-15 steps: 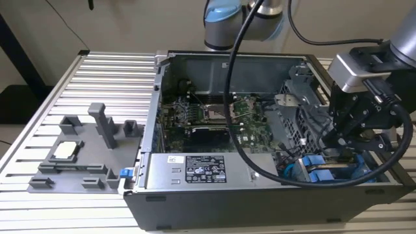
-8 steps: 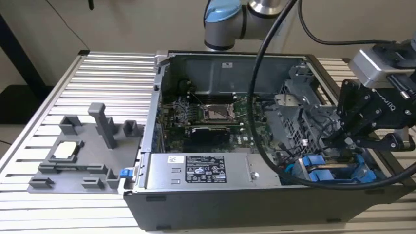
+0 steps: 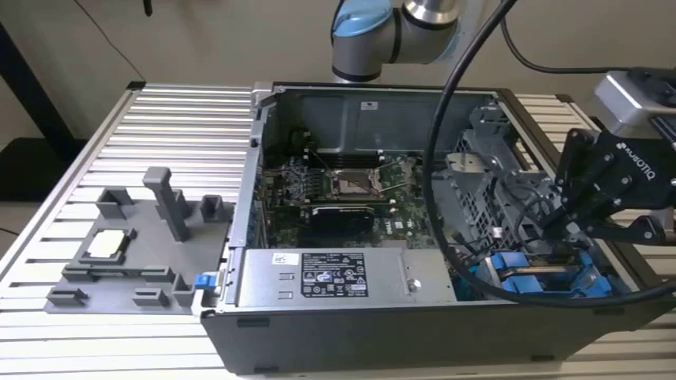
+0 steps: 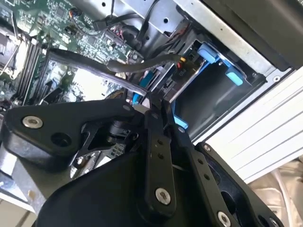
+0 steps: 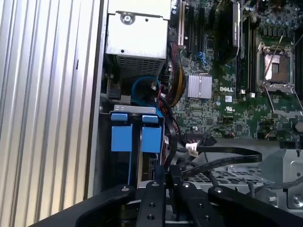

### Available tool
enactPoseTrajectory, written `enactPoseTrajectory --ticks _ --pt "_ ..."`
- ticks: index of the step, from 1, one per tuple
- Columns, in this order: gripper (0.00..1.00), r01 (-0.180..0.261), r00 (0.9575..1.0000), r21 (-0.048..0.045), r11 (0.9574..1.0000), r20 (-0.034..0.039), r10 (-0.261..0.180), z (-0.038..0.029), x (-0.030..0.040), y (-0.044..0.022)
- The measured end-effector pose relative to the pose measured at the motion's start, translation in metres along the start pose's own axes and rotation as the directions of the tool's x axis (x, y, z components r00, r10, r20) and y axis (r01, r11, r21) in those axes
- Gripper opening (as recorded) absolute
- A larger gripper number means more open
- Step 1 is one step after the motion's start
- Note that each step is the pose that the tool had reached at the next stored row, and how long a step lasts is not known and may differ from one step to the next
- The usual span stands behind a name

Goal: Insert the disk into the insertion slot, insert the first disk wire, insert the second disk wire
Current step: 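Insert the second disk wire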

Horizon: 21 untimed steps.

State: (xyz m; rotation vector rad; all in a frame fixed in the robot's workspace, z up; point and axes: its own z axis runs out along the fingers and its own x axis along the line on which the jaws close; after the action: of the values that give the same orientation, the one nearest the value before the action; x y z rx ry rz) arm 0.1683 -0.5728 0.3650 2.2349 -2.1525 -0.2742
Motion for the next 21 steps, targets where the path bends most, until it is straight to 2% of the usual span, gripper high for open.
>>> enactPoseTrajectory --ticks 4,8,12,13,17,18,21 --pt "0.16 -0.044 0.999 0.0047 0.999 0.0058 0.044 0.0015 0.0018 -0.0001" --pt "0.16 -0.044 0.999 0.0048 0.999 0.0063 0.044 0.0039 0.0173 0.0" --pt "0.16 -0.046 0.9989 0.0051 0.9989 0.0066 0.046 0.0042 0.0181 0.0" --pt "0.16 -0.047 0.9989 0.0081 0.9989 0.011 0.046 0.0046 0.0183 0.0001" --pt "0.16 -0.046 0.9983 0.019 0.9987 0.037 0.046 0.0059 0.0182 0.0007" --pt "0.16 -0.047 0.9981 0.0204 0.9987 0.0393 0.046 0.0066 0.018 0.0013" --pt "0.16 -0.048 0.9981 0.021 0.9986 0.0395 0.048 0.0071 0.018 0.0019"
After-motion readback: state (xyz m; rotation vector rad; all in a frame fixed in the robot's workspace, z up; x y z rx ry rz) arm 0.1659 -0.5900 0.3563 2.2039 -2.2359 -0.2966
